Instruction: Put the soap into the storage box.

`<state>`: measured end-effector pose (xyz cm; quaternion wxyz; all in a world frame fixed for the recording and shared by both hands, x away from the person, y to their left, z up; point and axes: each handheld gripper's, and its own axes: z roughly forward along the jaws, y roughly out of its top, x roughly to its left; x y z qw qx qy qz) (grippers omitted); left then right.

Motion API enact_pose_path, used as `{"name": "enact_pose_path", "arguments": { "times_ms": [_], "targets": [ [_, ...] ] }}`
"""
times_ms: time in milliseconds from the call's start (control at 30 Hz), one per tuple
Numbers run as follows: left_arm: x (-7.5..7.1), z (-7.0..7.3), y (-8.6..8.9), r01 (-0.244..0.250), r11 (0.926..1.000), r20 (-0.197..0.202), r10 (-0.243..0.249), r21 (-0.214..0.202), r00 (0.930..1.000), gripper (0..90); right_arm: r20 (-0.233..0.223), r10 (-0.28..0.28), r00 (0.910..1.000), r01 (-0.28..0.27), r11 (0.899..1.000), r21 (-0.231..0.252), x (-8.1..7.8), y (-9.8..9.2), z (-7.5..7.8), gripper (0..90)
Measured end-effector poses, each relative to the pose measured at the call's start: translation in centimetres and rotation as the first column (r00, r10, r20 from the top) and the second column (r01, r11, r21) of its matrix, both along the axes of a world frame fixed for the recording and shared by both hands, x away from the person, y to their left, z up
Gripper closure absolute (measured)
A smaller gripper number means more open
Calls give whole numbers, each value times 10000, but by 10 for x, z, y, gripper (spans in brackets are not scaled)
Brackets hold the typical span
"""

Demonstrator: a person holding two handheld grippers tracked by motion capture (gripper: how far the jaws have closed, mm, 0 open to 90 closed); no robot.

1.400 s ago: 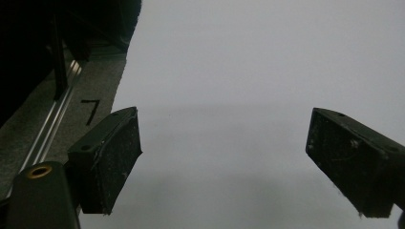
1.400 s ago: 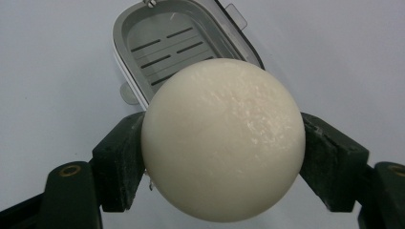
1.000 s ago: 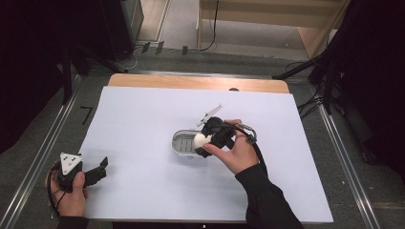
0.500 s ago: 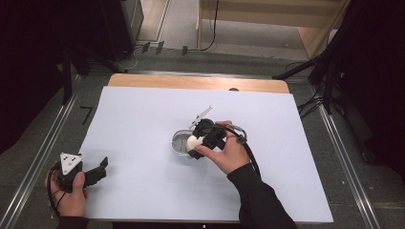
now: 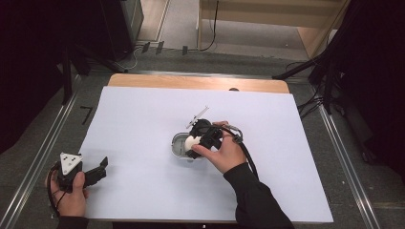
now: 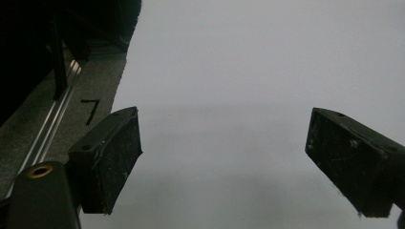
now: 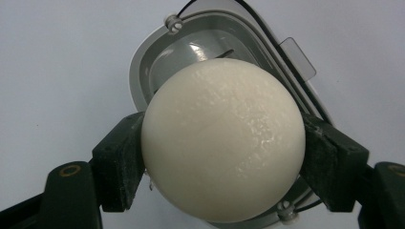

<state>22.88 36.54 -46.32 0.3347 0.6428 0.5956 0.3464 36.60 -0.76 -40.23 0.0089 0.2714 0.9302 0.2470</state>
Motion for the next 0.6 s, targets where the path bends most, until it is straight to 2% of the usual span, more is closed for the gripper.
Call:
{"name": "enact_pose_path", "arguments": {
  "times_ms": [600],
  "targets": [
    [0, 0, 0, -11, 10000, 30, 11, 26, 10000, 124, -116, -511, 9986, 513, 9984, 222, 5, 3, -3, 250]
  ]
}}
